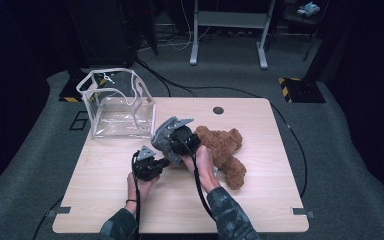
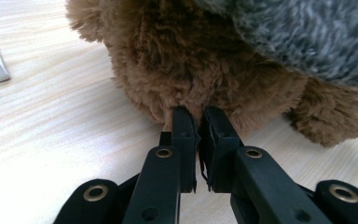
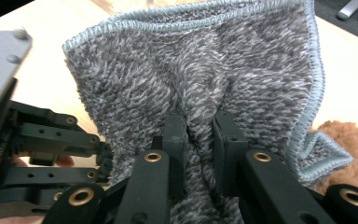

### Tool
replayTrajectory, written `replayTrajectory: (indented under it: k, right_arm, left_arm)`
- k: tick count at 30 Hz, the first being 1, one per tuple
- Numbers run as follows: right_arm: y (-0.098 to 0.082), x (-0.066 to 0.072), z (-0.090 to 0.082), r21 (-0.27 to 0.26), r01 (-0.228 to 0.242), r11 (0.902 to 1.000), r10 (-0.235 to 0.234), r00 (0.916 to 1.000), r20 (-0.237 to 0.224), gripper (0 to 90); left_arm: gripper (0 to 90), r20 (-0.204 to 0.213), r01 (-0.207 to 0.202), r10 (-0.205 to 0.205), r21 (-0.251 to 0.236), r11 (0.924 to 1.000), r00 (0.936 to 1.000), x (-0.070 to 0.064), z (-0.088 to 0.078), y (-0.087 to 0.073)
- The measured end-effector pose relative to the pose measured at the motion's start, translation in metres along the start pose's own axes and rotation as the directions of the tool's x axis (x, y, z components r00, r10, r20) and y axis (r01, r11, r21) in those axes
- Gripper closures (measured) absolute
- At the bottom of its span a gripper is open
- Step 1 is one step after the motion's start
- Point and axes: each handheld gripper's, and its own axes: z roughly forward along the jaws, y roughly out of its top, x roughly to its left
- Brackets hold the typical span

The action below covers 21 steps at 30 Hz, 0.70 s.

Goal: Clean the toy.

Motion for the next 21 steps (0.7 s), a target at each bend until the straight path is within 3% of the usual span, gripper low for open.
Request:
replayTrajectory:
  k: [1, 2, 5, 6, 15, 17, 19, 21]
  right_arm:
    - [-0.001, -0.003, 0.0, -0.011, 0.015, 0.9998, -0.015, 0.9999, 0.002, 78.1]
    - [-0.001, -0.003, -0.002, 0.016, -0.013, 0.9998, 0.013, 0.9999, 0.001, 78.1]
    - [-0.003, -0.008, -0.003, 0.019, -0.024, 0.9995, 0.024, 0.9997, -0.006, 78.0]
    - [-0.004, -0.011, -0.002, -0.001, 0.003, 1.0, -0.003, 1.0, -0.005, 78.0]
    - [-0.007, -0.011, -0.006, 0.008, -0.016, 0.9998, 0.016, 0.9999, 0.001, 77.9]
    - [-0.009, -0.015, -0.008, 0.016, -0.024, 0.9996, 0.024, 0.9997, 0.004, 77.9]
    - [-0.011, -0.023, -0.01, 0.001, 0.009, 1.0, -0.009, 0.9996, 0.025, 77.9]
    - [-0.015, -0.031, -0.013, 0.002, -0.028, 0.9996, 0.028, 0.9991, 0.03, 77.9]
  left_arm:
    - [83.6, 0.002, 0.0, 0.0, -0.001, 1.0, 1.0, 0.0, 0.0, 0.0]
    - [83.7, 0.004, 0.004, -0.004, 0.001, 1.0, 1.0, -0.001, 0.0, 0.0]
    - [83.7, 0.014, 0.0, 0.0, 0.002, 1.0, 0.9999, 0.001, -0.001, 0.0]
    - [83.6, 0.015, -0.002, 0.002, 0.002, 1.0, 0.9999, 0.001, -0.001, 0.0]
    - [84.0, 0.015, -0.003, 0.003, 0.005, 1.0, 0.9999, 0.001, -0.002, 0.0]
    - [84.2, 0.012, -0.003, 0.003, 0.004, 1.0, 0.9999, 0.002, -0.002, 0.0]
    - [84.3, 0.015, 0.002, -0.002, 0.004, 1.0, 0.9999, 0.001, -0.002, 0.0]
    - [84.4, 0.015, 0.002, -0.002, 0.002, 1.0, 0.9999, 0.002, -0.002, 0.0]
